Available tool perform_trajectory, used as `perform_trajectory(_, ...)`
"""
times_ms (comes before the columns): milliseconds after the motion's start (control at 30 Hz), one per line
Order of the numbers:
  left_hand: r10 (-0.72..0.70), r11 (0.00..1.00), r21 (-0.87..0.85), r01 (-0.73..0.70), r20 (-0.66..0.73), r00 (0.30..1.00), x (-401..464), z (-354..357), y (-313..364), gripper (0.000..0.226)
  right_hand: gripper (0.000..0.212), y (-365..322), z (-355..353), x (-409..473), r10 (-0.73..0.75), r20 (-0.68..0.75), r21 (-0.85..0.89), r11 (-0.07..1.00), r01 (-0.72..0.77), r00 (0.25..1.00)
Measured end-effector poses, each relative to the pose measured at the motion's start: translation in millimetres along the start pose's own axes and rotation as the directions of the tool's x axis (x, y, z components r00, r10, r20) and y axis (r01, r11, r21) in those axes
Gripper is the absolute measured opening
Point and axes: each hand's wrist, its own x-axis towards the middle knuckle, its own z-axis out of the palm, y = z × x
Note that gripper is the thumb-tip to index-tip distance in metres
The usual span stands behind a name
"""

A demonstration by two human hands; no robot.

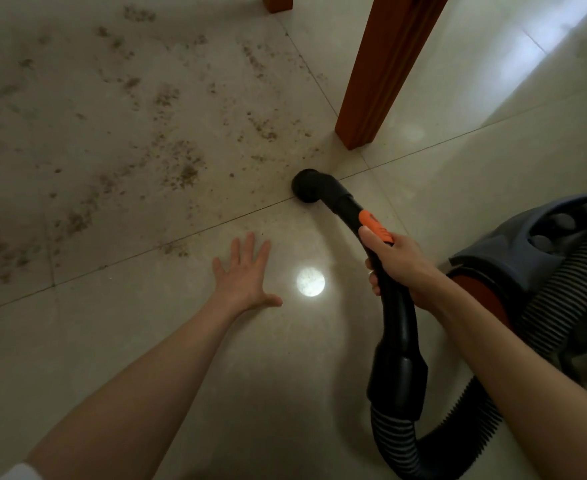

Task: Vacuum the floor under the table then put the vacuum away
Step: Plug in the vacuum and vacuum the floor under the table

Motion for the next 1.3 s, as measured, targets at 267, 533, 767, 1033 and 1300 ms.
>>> perform_trajectory(267,0.014,0.986,-0.156,-0.056,-0.258,0.966,-1.4,-13.3,4.1,0.046,0.039,4.6,-18.1,-0.9,0.082,0.060,0.176,0.980,-0.091,0.995)
perform_trajectory(533,-0.029,0.867,-0.485,-0.114,-0.278,0.960,-25.5,-22.0,32.2,0.037,0.047,20.4,-30.8,-8.2,0.164,0.184,0.274,0.938,-0.210,0.969)
perform_trajectory(767,-0.014,0.602,-0.798,-0.009,-0.022,1.000,-40.6,-32.5,72.1,0.033,0.047,33.5,-29.3,-29.7,0.148,0.208,0.208,0.959,-0.192,0.967)
perform_trajectory(1033,-0.050,0.045,-0.976,0.214,0.212,0.976,-32.2,-48.7,87.2,0.036,0.022,21.3,39.6,-36.2,-0.114,0.030,0.008,0.993,0.114,0.993)
perform_trajectory(1300,-0.159,-0.293,-0.936,0.195,0.248,0.955,-33.3,-52.4,50.9,0.026,0.026,35.0,73.7,-49.0,-0.096,0.246,0.137,0.988,0.064,0.965)
